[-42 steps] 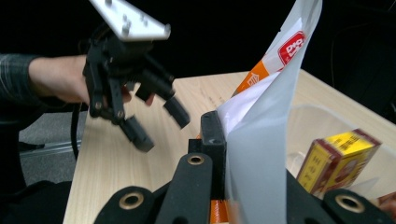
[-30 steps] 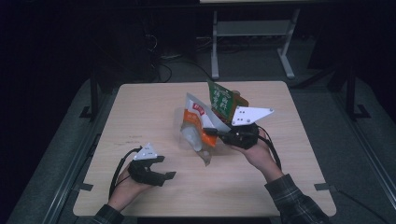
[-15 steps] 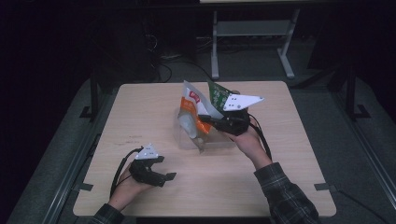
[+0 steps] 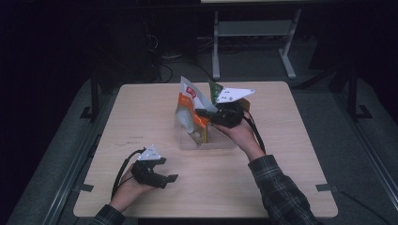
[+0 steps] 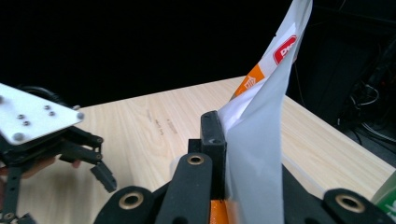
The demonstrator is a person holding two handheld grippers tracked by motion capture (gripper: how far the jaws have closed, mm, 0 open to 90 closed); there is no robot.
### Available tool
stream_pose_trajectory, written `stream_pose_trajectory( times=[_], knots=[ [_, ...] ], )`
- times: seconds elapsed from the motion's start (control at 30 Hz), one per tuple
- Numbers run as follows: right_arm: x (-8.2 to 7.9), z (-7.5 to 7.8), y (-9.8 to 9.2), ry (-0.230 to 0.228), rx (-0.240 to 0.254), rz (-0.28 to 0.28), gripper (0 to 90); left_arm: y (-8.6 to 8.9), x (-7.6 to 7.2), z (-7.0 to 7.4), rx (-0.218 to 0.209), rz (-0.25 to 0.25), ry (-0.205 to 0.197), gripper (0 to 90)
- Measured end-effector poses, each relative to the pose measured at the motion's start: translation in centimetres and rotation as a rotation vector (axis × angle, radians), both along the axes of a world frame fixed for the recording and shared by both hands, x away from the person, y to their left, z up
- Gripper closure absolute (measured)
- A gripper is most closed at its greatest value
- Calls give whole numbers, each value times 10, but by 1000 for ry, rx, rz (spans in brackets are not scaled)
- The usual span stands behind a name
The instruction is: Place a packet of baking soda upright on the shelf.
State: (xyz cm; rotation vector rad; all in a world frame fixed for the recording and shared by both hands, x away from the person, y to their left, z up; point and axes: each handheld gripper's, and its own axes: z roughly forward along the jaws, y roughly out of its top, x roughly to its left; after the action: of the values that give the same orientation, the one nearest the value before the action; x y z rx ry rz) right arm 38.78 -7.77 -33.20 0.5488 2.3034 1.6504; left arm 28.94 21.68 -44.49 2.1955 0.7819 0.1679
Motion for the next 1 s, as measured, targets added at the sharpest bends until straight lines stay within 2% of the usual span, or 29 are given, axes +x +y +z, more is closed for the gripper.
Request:
stream_pose_trajectory(
  times=[0.4,0.43,0.6,0.77,1.0],
  knots=[
    [15,4,9,-17,-38,-25,900,-2,0,-1,18,-19,11,163],
    [16,3,9,-15,-40,-27,900,-3,-1,-2,8,-10,20,163],
    [20,-1,12,-7,-46,-30,900,-3,0,-2,20,-25,14,162],
    [22,-7,16,5,-54,-33,900,-5,-1,-3,12,-22,18,162],
    [24,-22,21,31,-85,-31,900,-5,-1,-3,17,-28,19,162]
  ],
)
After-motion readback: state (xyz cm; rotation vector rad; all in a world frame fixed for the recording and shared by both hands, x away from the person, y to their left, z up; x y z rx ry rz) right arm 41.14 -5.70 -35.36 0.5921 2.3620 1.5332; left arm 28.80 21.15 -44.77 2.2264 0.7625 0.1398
